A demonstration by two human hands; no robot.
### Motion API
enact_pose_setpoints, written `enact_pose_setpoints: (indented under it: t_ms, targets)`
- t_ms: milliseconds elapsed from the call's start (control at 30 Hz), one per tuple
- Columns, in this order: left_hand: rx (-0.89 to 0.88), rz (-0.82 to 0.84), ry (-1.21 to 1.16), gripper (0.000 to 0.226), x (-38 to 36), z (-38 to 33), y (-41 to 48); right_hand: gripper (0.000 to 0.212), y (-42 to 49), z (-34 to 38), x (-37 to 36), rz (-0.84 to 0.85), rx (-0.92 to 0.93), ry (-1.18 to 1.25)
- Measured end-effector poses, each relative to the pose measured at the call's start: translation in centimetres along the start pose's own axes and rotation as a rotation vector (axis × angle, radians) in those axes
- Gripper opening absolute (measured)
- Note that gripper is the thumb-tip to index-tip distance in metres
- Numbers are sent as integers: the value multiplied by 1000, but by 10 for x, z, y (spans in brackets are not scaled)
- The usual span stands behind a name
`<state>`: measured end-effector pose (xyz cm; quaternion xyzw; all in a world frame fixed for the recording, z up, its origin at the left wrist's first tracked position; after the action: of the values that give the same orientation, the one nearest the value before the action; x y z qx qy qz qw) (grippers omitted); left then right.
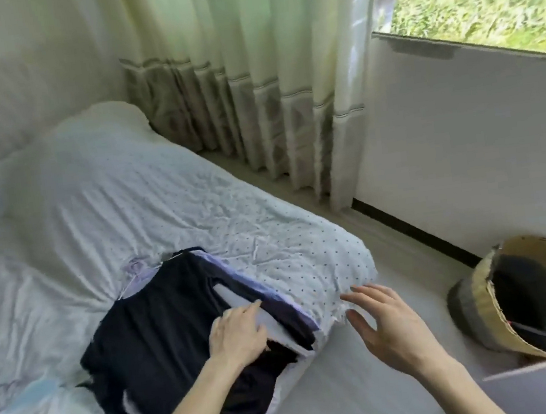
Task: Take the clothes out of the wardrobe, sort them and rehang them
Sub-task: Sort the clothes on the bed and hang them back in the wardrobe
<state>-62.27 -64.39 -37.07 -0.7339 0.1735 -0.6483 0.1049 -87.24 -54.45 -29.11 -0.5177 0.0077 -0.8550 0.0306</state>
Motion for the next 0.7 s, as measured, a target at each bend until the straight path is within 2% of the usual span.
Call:
enact_pose_setpoints:
  t_ms: [167,333,533,700]
  targets:
    - [212,-65,-134,57,11,80,-14,40,52,62,-20,116,244,-36]
    - [371,-110,-187,55,15,128,-35,39,87,109,-30,180,440,-89]
    - [546,-184,-178,52,17,181,-55,40,122,137,-63,262,555,-91]
    - [621,-167,-167,51,13,220,-54,41,156,164,-108,379,591,-82]
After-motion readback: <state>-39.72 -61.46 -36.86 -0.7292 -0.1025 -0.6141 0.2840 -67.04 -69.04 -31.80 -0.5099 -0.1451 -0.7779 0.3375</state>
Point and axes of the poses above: each hand's wrist, its own y-axis towards the middle knuckle, its own x-axis out of the back of the hand, z = x × y, the point moved 7 cm from there along y, towards the middle knuckle, and after that the axes turned 9 degrees about x, right-handed, at the moved point
